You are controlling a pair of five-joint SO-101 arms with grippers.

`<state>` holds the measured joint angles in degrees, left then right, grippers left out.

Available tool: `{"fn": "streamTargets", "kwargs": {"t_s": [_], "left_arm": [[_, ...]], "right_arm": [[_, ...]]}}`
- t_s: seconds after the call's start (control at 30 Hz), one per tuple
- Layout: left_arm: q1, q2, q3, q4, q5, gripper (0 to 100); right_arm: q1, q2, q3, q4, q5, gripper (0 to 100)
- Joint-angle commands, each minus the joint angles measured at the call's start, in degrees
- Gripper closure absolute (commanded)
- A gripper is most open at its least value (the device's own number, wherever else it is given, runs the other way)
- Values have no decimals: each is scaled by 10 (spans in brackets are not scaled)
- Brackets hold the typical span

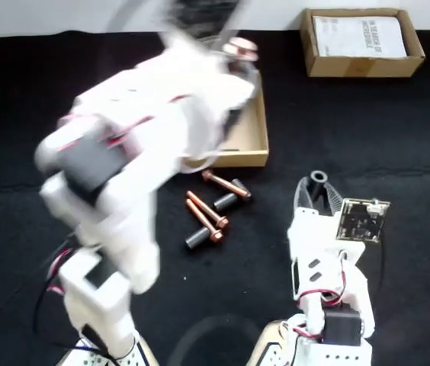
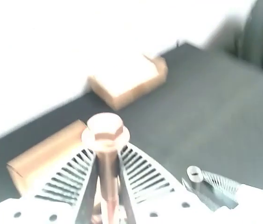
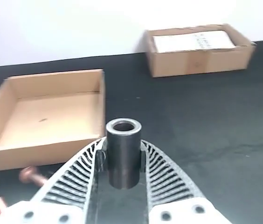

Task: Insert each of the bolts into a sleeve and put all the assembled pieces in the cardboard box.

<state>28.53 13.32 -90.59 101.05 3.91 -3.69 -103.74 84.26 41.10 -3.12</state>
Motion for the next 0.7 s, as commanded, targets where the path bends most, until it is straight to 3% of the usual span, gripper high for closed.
{"fn": "streamTargets", "kwargs": {"t_s": [0.0, 0.17, 0.37, 0.5, 0.67], "left_arm": [[-18, -110, 54, 4, 5, 992], [-15, -286, 264, 4, 5, 992], [4, -493, 586, -8, 5, 992], [3, -580, 797, -130, 5, 992], [3, -647, 1047, -389, 4, 992]], "right_arm": [[-62, 0, -76, 50, -5, 991], [-138, 0, -129, 98, -5, 991], [-151, 0, -163, 126, -2, 991], [-153, 1, -190, 147, -1, 991], [-188, 1, -198, 164, -1, 991]]}}
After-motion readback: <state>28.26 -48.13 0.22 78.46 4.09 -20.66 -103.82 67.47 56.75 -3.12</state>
